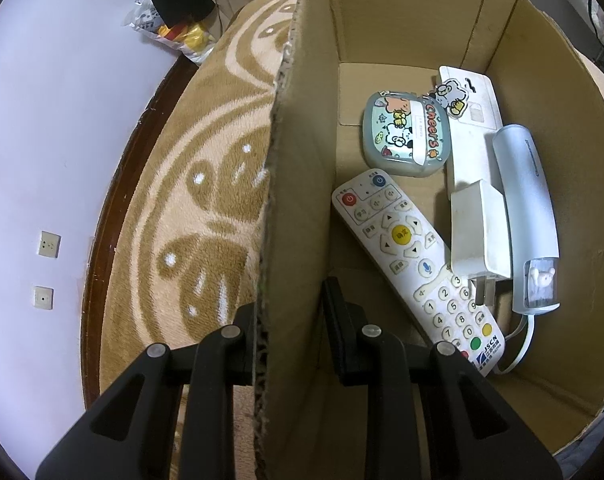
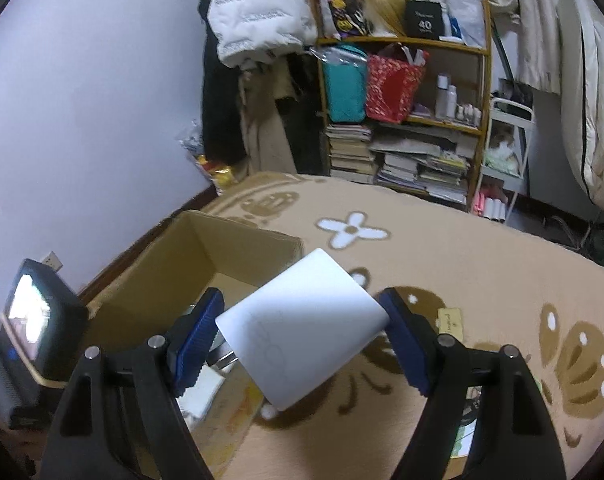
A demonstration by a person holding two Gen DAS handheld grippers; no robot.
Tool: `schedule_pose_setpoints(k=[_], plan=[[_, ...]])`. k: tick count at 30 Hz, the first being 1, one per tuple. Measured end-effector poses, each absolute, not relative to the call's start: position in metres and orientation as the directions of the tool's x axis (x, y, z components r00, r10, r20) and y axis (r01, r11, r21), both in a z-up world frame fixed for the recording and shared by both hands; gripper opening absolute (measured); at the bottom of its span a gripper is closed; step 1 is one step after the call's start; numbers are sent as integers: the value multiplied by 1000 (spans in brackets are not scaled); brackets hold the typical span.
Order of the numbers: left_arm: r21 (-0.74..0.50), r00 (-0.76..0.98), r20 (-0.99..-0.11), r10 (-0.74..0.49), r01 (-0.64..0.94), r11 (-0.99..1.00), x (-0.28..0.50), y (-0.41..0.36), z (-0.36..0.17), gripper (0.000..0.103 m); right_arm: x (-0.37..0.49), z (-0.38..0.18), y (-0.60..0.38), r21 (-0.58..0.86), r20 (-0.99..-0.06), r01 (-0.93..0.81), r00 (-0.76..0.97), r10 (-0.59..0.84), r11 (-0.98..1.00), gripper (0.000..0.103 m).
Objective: Organize rigid objects
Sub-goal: 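Lift the white charger with the right gripper toward the box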
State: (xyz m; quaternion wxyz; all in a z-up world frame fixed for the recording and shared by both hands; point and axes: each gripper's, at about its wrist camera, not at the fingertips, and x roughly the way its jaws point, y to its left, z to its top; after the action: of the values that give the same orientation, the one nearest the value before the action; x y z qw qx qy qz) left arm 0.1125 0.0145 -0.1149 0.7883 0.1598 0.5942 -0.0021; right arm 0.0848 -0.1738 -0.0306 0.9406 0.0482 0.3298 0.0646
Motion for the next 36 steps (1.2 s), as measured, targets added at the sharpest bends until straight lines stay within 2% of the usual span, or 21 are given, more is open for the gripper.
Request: schedule_pose_setpoints(k=[5,11,16,22,36], plan=[[250,295,-937,187,194,949,112,14,-115,24,77,-26,-160,145,-598,-132,778,193,981,84],[248,295,-937,185,194,949,111,14,-115,24,74,-32,-141,145,-603,-198,759,245,970,84],[244,294,-939,181,193,951,111,15,-116,24,70,-35,-130,90,-625,-250,739,250,964,84],[243,294,-939,181,193,951,111,15,-117,24,68,-42,-119,109,-633,-300,714,299,948,84],[240,292,-940,178,192,952,110,17,-118,24,72,-57,-102,84,-665,-340,681,306,937,84]])
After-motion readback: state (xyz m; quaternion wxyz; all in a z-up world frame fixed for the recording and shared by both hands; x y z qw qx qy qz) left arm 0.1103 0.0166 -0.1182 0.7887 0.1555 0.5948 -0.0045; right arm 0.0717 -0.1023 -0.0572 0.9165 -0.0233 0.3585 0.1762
